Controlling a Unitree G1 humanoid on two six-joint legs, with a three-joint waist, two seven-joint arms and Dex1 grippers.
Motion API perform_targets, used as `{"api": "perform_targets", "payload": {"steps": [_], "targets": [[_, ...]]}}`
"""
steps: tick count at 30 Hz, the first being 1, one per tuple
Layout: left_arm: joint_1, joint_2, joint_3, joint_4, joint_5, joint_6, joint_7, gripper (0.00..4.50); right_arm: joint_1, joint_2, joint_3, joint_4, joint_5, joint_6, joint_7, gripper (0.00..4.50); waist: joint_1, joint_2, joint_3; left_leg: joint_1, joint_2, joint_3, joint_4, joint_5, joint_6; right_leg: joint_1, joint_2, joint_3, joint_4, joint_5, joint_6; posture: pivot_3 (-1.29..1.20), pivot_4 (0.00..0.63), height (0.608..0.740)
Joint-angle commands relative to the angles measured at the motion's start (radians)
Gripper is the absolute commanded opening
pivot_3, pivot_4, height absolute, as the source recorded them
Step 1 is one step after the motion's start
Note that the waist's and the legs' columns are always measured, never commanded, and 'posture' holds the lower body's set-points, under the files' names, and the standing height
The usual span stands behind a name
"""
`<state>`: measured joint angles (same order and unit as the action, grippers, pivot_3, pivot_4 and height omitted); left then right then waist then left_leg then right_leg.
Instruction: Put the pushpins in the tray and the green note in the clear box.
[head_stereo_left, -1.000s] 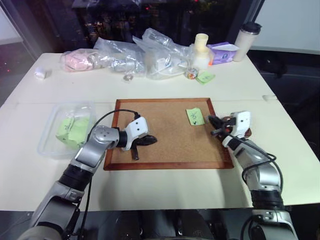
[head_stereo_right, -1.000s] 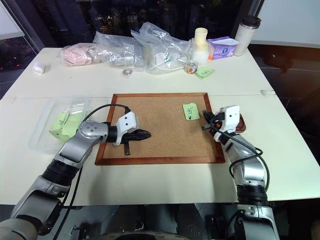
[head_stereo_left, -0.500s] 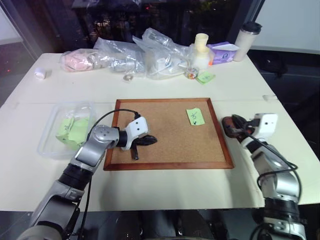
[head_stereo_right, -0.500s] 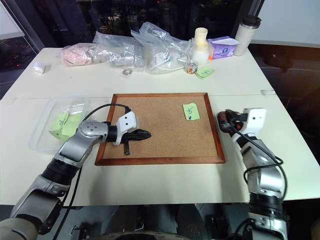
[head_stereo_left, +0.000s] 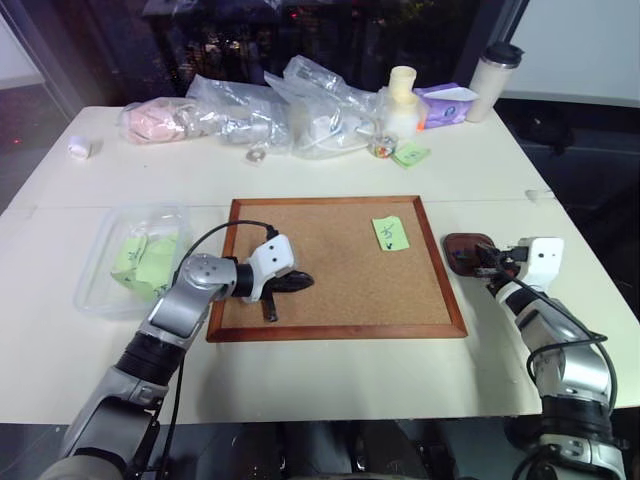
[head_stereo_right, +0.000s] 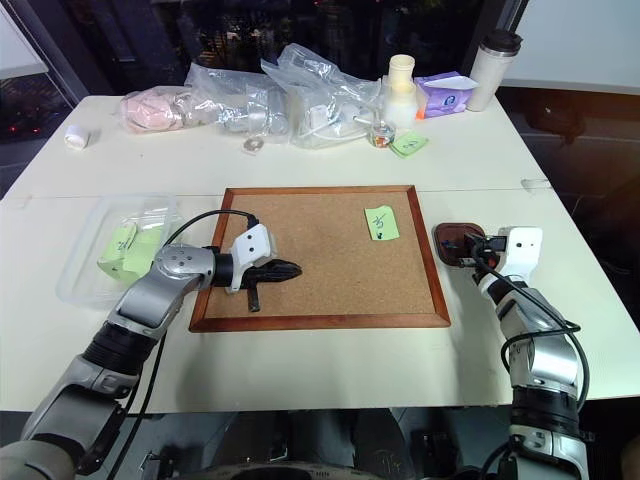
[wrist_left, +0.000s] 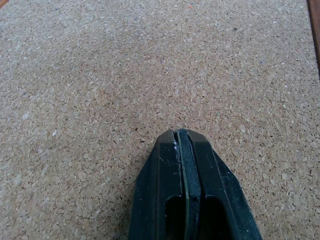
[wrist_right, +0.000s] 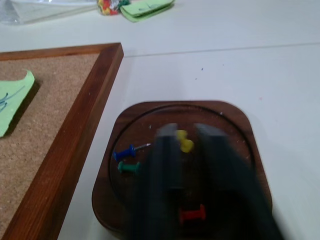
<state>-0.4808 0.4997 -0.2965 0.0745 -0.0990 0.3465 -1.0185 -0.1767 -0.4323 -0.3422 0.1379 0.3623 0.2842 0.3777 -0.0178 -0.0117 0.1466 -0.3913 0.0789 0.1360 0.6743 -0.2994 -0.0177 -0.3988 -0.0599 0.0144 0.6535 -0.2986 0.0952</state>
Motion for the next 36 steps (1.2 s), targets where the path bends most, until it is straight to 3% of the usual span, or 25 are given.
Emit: {"api": "perform_targets", "payload": {"steps": [1, 5, 6, 12, 21, 29, 36], "targets": [[0.055, 0.026, -0.020, 0.014, 0.022, 0.037, 0.002, 0.00, 0.007, -0.004, -0.023, -0.031, 0.013, -0.017, 0.005, 2.24, -0.001, 0.000, 0.000, 0.000, 0.000, 0.000, 0.000, 0.000, 0.000, 0.000, 0.000, 0.000, 0.000, 0.000, 0.000, 0.00, 0.150, 0.734], [0.035, 0.016, -0.020, 0.034, 0.024, 0.039, 0.005, 0.00, -0.023, -0.014, -0.022, -0.014, 0.025, -0.007, 0.019, 4.31, -0.003, 0.000, 0.000, 0.000, 0.000, 0.000, -0.002, 0.000, 0.000, 0.000, 0.000, 0.000, -0.001, 0.000, 0.000, 0.00, 0.150, 0.734], [0.025, 0.011, -0.020, 0.044, 0.025, 0.039, 0.007, 0.00, -0.032, -0.019, -0.017, -0.007, 0.025, -0.008, 0.029, 4.41, -0.002, 0.000, 0.000, 0.000, 0.000, 0.000, -0.002, 0.000, 0.000, 0.000, 0.000, 0.000, -0.001, 0.000, 0.000, 0.00, 0.150, 0.734], [0.001, 0.003, -0.016, 0.072, 0.028, 0.035, 0.009, 0.00, -0.071, -0.023, -0.023, 0.034, 0.026, 0.000, 0.033, 4.41, 0.002, 0.000, 0.000, 0.000, 0.000, 0.001, -0.002, 0.000, -0.001, 0.000, 0.000, 0.000, -0.001, 0.000, 0.000, 0.00, 0.150, 0.734], [0.032, 0.012, -0.007, 0.039, 0.024, 0.053, 0.011, 0.00, -0.129, 0.005, -0.134, 0.014, 0.196, 0.114, 0.010, 4.41, 0.001, 0.001, 0.000, 0.001, 0.000, 0.000, -0.002, 0.000, -0.001, 0.000, 0.000, 0.000, -0.002, 0.000, 0.000, 0.00, 0.150, 0.734], [0.037, 0.004, 0.011, 0.044, 0.013, 0.049, 0.016, 0.00, -0.047, -0.021, 0.081, -0.204, 0.079, 0.092, 0.092, 4.41, -0.002, 0.001, -0.001, 0.001, 0.000, 0.001, -0.004, 0.001, -0.001, 0.000, 0.000, 0.000, -0.002, 0.000, 0.000, 0.00, 0.150, 0.734], [0.031, 0.004, 0.003, 0.057, 0.025, 0.043, 0.020, 0.00, -0.029, 0.041, 0.256, -0.221, -0.006, 0.072, 0.102, 4.41, 0.000, 0.001, -0.001, 0.001, 0.000, 0.001, -0.005, 0.001, -0.002, 0.000, 0.000, 0.000, -0.002, 0.000, 0.000, 0.00, 0.150, 0.734]]}}
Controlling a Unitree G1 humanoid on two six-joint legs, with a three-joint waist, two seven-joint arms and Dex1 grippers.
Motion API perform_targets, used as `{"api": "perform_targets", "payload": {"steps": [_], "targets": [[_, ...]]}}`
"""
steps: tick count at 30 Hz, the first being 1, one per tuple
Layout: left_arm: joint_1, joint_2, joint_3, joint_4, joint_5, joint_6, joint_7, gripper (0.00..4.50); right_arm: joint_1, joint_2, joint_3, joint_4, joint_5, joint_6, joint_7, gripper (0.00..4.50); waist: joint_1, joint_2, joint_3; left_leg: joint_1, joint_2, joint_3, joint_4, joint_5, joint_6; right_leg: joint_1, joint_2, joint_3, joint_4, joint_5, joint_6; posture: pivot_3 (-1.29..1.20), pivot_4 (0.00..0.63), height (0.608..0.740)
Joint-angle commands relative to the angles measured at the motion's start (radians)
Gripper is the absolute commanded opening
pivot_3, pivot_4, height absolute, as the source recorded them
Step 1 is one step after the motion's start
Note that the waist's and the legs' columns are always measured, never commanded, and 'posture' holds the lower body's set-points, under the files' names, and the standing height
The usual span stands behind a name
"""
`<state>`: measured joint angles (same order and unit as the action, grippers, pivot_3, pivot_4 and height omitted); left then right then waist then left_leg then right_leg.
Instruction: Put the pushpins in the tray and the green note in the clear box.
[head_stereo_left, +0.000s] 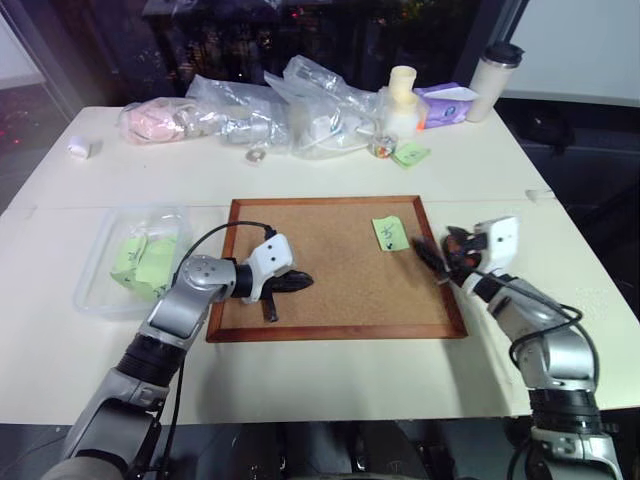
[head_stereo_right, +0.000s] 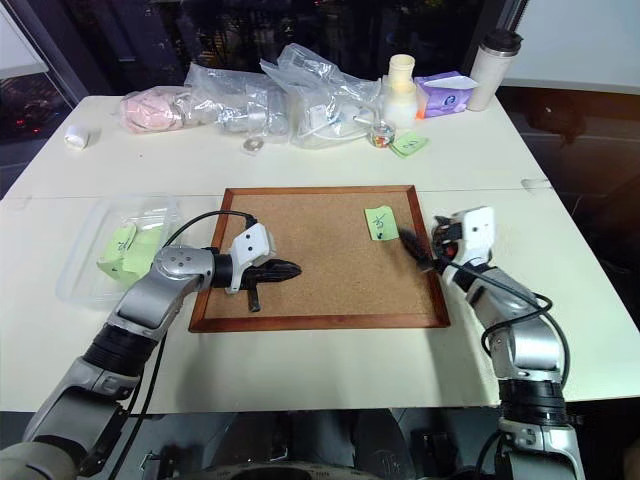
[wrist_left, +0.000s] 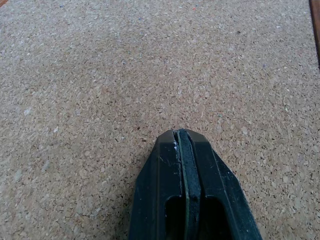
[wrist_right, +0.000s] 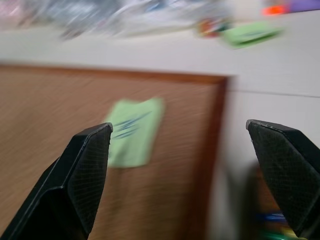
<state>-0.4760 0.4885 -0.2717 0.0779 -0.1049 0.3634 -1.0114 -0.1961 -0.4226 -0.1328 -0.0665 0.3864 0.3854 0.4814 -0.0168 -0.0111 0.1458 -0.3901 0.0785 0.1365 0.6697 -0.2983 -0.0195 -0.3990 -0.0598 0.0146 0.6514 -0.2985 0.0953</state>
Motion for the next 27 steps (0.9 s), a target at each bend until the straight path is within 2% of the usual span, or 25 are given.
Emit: {"api": "perform_targets", "payload": {"steps": [1, 16, 18, 20, 26, 27], "targets": [[0.026, 0.017, -0.021, 0.053, 0.030, 0.028, 0.012, 0.00, -0.019, 0.041, 0.065, -0.001, -0.049, -0.041, -0.003, 4.41, -0.001, 0.000, 0.000, 0.000, 0.000, 0.000, 0.000, 0.000, 0.000, 0.000, 0.000, 0.000, 0.000, 0.000, 0.000, 0.00, 0.150, 0.734], [0.025, 0.023, -0.020, 0.052, 0.030, 0.040, 0.011, 0.00, -0.140, 0.087, 0.094, 0.228, -0.117, -0.166, 0.035, 4.41, -0.001, 0.000, 0.000, 0.000, 0.000, 0.000, 0.000, 0.000, -0.001, 0.000, 0.000, 0.000, 0.000, 0.000, 0.000, 0.00, 0.150, 0.734], [0.025, 0.025, -0.017, 0.053, 0.030, 0.040, 0.013, 0.00, -0.153, 0.095, 0.087, 0.257, -0.115, -0.191, 0.042, 3.89, -0.001, 0.000, 0.000, 0.000, 0.000, 0.000, 0.000, 0.001, -0.001, 0.000, 0.000, 0.000, 0.000, 0.000, 0.000, 0.00, 0.150, 0.734], [0.022, 0.025, -0.015, 0.056, 0.032, 0.042, 0.018, 0.00, -0.167, 0.092, 0.087, 0.291, -0.119, -0.210, 0.056, 3.12, -0.002, 0.000, 0.000, 0.000, 0.000, 0.001, 0.000, 0.001, -0.001, 0.000, 0.000, 0.000, 0.000, 0.000, 0.000, 0.00, 0.150, 0.734], [0.034, 0.037, -0.010, 0.045, 0.030, 0.045, 0.016, 0.00, -0.159, 0.079, 0.098, 0.324, -0.147, -0.239, 0.085, 0.03, -0.004, 0.000, 0.000, 0.001, 0.000, 0.001, 0.000, 0.001, -0.001, 0.000, 0.001, 0.000, 0.000, 0.000, 0.000, 0.00, 0.150, 0.734], [0.035, 0.037, -0.010, 0.044, 0.030, 0.046, 0.016, 0.00, -0.154, 0.075, 0.101, 0.321, -0.155, -0.243, 0.089, 0.03, -0.004, 0.000, 0.000, 0.001, 0.000, 0.001, 0.000, 0.001, -0.001, 0.000, 0.001, 0.000, 0.000, 0.000, 0.000, 0.00, 0.150, 0.734]]}}
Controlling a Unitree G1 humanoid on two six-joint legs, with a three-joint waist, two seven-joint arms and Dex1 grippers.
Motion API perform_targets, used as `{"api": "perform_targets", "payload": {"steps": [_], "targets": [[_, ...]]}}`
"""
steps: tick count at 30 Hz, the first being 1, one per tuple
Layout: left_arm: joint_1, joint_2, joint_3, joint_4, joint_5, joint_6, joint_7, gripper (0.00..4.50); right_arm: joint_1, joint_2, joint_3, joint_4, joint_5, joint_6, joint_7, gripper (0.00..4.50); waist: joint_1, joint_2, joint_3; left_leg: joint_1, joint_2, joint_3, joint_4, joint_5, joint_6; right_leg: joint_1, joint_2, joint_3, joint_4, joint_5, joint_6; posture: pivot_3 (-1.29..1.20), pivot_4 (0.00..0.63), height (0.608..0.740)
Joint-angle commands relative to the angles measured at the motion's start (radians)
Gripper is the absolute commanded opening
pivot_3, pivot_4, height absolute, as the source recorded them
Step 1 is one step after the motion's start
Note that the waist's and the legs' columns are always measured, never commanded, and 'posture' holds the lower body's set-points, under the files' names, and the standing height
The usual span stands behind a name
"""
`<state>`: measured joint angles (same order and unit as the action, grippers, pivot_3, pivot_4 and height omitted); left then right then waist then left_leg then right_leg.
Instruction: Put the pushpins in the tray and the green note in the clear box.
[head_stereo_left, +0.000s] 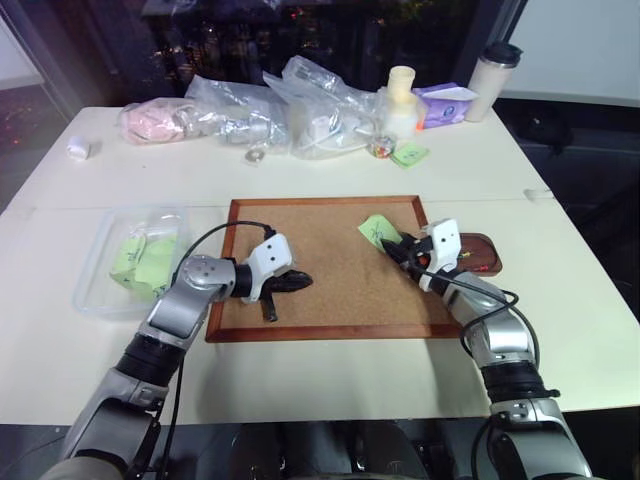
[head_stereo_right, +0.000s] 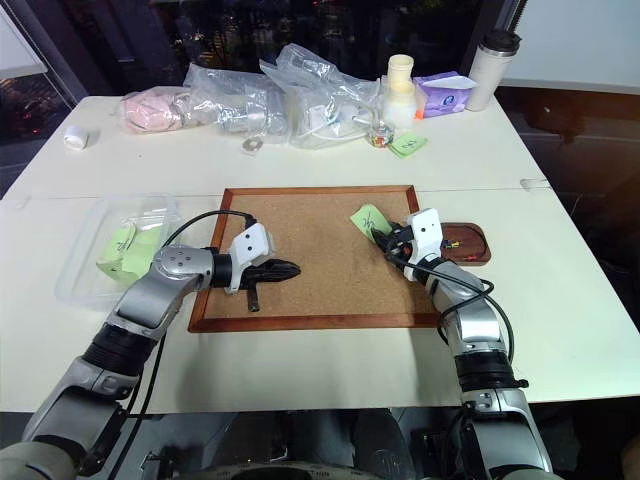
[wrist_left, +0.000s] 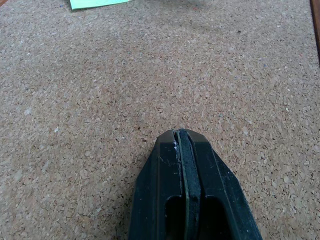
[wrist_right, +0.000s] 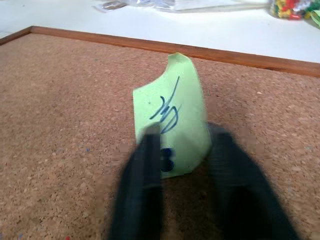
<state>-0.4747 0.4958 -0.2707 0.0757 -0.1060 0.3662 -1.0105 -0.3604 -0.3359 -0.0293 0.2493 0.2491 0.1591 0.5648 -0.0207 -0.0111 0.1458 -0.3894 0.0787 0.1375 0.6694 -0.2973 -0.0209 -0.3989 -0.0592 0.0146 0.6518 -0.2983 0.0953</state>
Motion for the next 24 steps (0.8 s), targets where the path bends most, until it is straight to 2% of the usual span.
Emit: {"api": "perform_targets", "payload": {"steps": [1, 11, 14, 18, 24], "targets": [[0.034, 0.031, -0.011, 0.044, 0.030, 0.044, 0.015, 0.00, 0.017, -0.017, 0.004, 0.002, -0.028, -0.022, 0.009, 0.03, 0.000, 0.000, 0.000, 0.000, 0.000, 0.000, 0.000, 0.000, 0.000, 0.000, 0.000, 0.000, 0.000, 0.000, 0.000, 0.00, 0.150, 0.734], [0.031, 0.028, -0.013, 0.042, 0.023, 0.046, 0.017, 0.00, 0.018, -0.003, -0.003, 0.041, -0.049, -0.011, -0.029, 0.03, 0.000, -0.001, -0.001, 0.000, 0.000, 0.000, 0.000, 0.001, -0.001, 0.000, 0.000, 0.000, 0.000, 0.000, 0.000, 0.00, 0.150, 0.734], [0.030, 0.029, -0.013, 0.043, 0.022, 0.044, 0.017, 0.00, 0.011, -0.003, -0.008, 0.058, -0.043, -0.005, -0.028, 0.95, 0.000, -0.003, -0.002, 0.001, 0.000, 0.000, 0.000, 0.001, -0.001, 0.001, 0.000, 0.000, 0.000, 0.000, 0.000, 0.00, 0.150, 0.734], [0.029, 0.028, -0.013, 0.043, 0.020, 0.045, 0.017, 0.00, 0.007, -0.010, -0.009, 0.056, -0.039, -0.008, -0.017, 2.91, 0.000, -0.005, -0.003, 0.002, 0.000, 0.000, -0.001, 0.001, -0.001, 0.002, 0.000, 0.000, 0.000, 0.000, 0.000, 0.00, 0.150, 0.734], [0.034, 0.032, -0.013, 0.034, 0.015, 0.052, 0.017, 0.00, 0.047, -0.003, -0.079, -0.027, -0.026, -0.084, -0.083, 2.91, 0.001, -0.005, -0.003, 0.002, 0.000, 0.000, -0.001, 0.001, -0.001, 0.002, 0.000, 0.000, 0.000, 0.000, 0.000, 0.00, 0.150, 0.734]]}}
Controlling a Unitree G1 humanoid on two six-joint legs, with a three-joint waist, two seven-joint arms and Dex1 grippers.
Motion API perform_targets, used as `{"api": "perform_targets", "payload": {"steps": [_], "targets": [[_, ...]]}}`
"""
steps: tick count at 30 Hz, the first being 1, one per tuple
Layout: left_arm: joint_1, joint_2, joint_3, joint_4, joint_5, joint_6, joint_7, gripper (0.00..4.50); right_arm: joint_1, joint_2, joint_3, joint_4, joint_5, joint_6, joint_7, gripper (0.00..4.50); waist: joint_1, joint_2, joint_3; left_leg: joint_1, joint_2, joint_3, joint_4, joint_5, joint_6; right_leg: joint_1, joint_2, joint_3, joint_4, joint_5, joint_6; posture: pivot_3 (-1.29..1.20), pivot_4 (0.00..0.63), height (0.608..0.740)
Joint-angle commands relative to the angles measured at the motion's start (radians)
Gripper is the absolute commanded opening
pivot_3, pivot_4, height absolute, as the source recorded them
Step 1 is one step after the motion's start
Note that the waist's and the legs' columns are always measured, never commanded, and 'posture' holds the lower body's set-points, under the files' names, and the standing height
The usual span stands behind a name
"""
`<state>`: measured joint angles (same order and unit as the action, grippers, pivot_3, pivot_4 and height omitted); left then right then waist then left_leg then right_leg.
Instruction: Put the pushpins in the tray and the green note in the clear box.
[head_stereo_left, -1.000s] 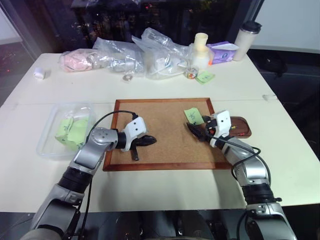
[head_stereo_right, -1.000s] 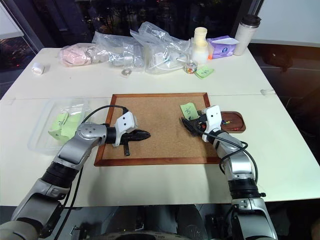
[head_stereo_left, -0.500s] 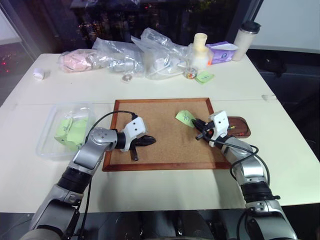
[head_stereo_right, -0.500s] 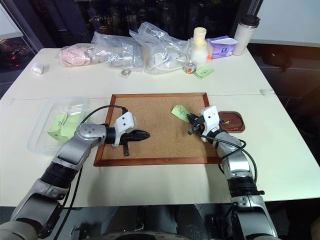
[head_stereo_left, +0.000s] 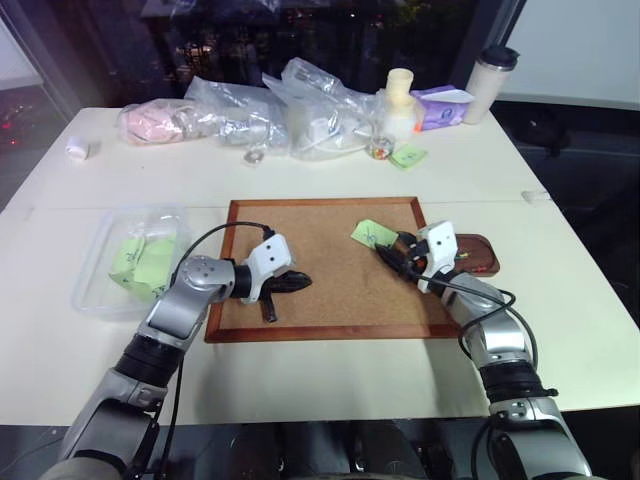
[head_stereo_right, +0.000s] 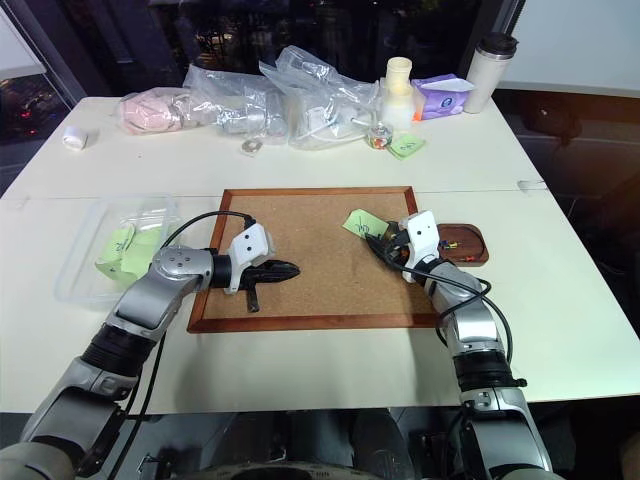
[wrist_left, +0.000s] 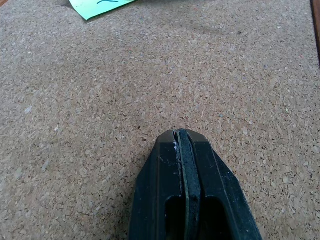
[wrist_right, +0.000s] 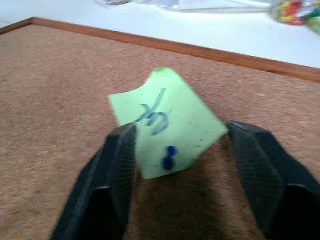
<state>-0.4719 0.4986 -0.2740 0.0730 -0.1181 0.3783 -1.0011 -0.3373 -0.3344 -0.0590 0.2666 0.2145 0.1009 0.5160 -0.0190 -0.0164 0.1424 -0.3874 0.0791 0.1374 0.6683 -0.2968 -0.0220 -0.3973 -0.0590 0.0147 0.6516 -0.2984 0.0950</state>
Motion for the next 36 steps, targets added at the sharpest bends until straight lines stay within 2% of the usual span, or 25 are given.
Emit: {"api": "perform_targets", "payload": {"steps": [1, 14, 29, 32, 36], "targets": [[0.031, 0.030, -0.009, 0.037, 0.026, 0.041, 0.008, 0.00, 0.034, -0.005, -0.054, -0.066, 0.006, -0.033, -0.043, 2.91, 0.000, 0.000, 0.000, 0.000, 0.000, 0.000, 0.000, 0.000, 0.000, 0.000, 0.000, 0.000, 0.000, 0.000, 0.000, 0.00, 0.150, 0.734], [0.018, 0.032, -0.018, 0.054, 0.030, 0.033, 0.006, 0.00, 0.110, 0.002, 0.020, -0.216, -0.022, -0.012, -0.013, 2.91, -0.002, 0.000, 0.000, 0.000, 0.000, 0.000, -0.001, 0.000, 0.000, -0.001, 0.000, 0.000, 0.000, 0.000, 0.000, 0.00, 0.150, 0.734], [0.025, 0.030, -0.024, 0.046, 0.030, 0.033, 0.008, 0.00, 0.039, 0.017, 0.040, -0.094, -0.011, 0.008, 0.034, 2.91, -0.002, 0.000, 0.000, 0.000, 0.000, 0.000, -0.001, 0.000, 0.000, -0.001, 0.000, 0.000, 0.000, 0.000, 0.000, 0.00, 0.150, 0.734], [0.026, 0.032, -0.023, 0.043, 0.030, 0.035, 0.007, 0.00, 0.035, 0.020, 0.042, -0.083, -0.015, 0.004, 0.036, 2.01, -0.002, 0.000, 0.000, 0.000, 0.000, 0.000, -0.001, 0.000, 0.000, -0.001, 0.000, 0.000, 0.000, 0.000, 0.000, 0.00, 0.150, 0.734], [0.027, 0.033, -0.023, 0.042, 0.031, 0.037, 0.009, 0.00, 0.034, 0.023, 0.047, -0.070, -0.018, 0.000, 0.039, 0.04, -0.002, 0.000, 0.000, 0.000, 0.000, 0.000, -0.001, 0.000, 0.000, -0.001, 0.000, 0.000, 0.000, 0.000, 0.000, 0.00, 0.150, 0.734]]}}
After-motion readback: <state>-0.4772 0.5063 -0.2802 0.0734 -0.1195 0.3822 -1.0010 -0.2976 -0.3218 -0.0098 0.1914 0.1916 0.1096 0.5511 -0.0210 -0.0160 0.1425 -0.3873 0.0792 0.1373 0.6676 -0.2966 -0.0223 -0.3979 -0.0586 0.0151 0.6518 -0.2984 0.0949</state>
